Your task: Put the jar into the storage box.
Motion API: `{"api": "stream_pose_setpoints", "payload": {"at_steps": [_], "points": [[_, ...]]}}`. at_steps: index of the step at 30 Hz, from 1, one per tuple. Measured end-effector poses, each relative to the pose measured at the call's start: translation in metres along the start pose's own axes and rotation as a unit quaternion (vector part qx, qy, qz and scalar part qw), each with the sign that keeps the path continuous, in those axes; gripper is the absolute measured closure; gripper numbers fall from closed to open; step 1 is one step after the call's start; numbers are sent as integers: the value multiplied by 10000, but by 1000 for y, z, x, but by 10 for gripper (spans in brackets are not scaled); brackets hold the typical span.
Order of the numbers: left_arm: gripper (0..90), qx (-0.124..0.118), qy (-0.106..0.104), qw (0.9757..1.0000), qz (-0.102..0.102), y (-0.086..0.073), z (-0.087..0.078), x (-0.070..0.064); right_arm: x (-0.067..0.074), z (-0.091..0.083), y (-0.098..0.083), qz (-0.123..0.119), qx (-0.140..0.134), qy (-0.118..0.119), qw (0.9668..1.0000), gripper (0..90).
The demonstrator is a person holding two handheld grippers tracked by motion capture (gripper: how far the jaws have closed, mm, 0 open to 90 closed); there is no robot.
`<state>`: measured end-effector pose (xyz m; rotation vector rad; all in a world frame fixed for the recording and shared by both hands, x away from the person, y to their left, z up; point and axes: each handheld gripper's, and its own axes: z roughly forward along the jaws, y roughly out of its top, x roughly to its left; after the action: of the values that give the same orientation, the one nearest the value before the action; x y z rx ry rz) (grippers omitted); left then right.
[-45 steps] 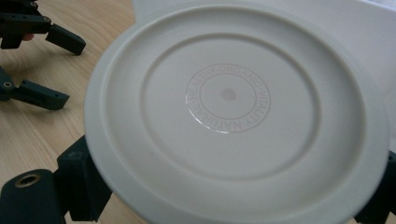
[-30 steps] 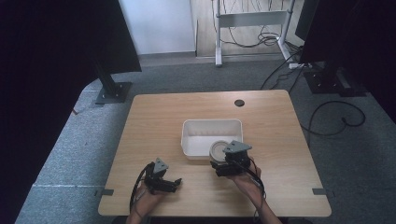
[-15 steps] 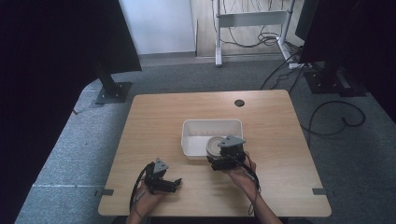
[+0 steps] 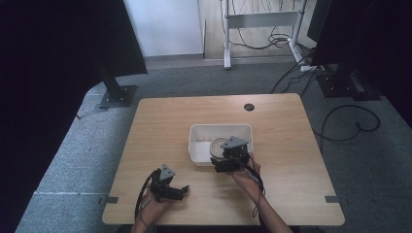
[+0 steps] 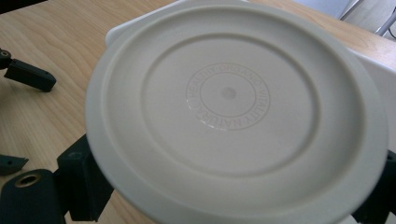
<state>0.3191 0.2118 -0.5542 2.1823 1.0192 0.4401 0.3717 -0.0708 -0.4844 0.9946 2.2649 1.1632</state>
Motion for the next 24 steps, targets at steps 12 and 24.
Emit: {"api": "stream_pose_setpoints", "payload": {"at_steps": [12,24], "points": [[11,2,-1,10000,-1,0,0,0,-2,16,6,61,1,-39,10000,95],[11,1,-3,10000,1,0,0,0,-4,36,6,77,75,-164,9998,95]]}}
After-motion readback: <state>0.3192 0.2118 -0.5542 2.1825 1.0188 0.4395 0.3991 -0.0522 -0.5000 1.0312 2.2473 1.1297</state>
